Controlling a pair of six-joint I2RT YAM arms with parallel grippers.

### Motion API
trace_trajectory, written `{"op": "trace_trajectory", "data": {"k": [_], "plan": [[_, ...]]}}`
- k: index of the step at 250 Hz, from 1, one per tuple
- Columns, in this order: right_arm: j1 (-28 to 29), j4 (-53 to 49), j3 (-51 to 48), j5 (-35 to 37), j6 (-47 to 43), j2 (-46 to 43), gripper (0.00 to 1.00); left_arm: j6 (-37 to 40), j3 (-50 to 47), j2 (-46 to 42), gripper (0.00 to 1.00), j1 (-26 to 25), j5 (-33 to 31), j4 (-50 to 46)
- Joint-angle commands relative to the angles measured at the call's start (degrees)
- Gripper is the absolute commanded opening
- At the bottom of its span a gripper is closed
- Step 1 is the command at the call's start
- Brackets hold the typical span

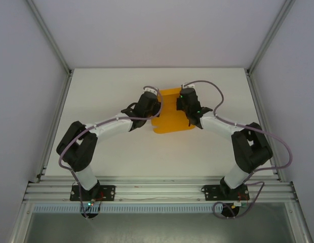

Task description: Assemble paper box

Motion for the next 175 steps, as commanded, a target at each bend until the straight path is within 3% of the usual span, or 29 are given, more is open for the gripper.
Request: {"op": "trace_trajectory", "data": {"k": [1, 34, 113, 144, 175], "plan": [[-2.9, -6.3, 2.4, 26.3, 14.8, 2.5, 0.00, -7.4, 2.4, 1.1, 0.00, 0.3, -9.8, -7.8], [-3.1, -9.5, 3.9, 35.1, 16.5, 4.2, 0.00, -10.8, 3.1, 2.0, 0.00, 0.5, -15.1, -11.0], [-3.8, -11.3, 6.0, 41.9, 16.0, 6.4, 0.00, -11.5, 3.9, 2.6, 0.00, 1.0, -13.7, -11.8], [-3.9, -2.9, 2.4, 35.3, 14.2, 4.6, 0.00, -10.8, 4.8, 3.4, 0.00, 0.9, -12.2, -11.8], [-4.1, 16.6, -5.2, 16.1, 4.0, 1.9, 0.01, -9.0, 5.0, 3.5, 0.00, 1.0, -9.5, -10.8]]}}
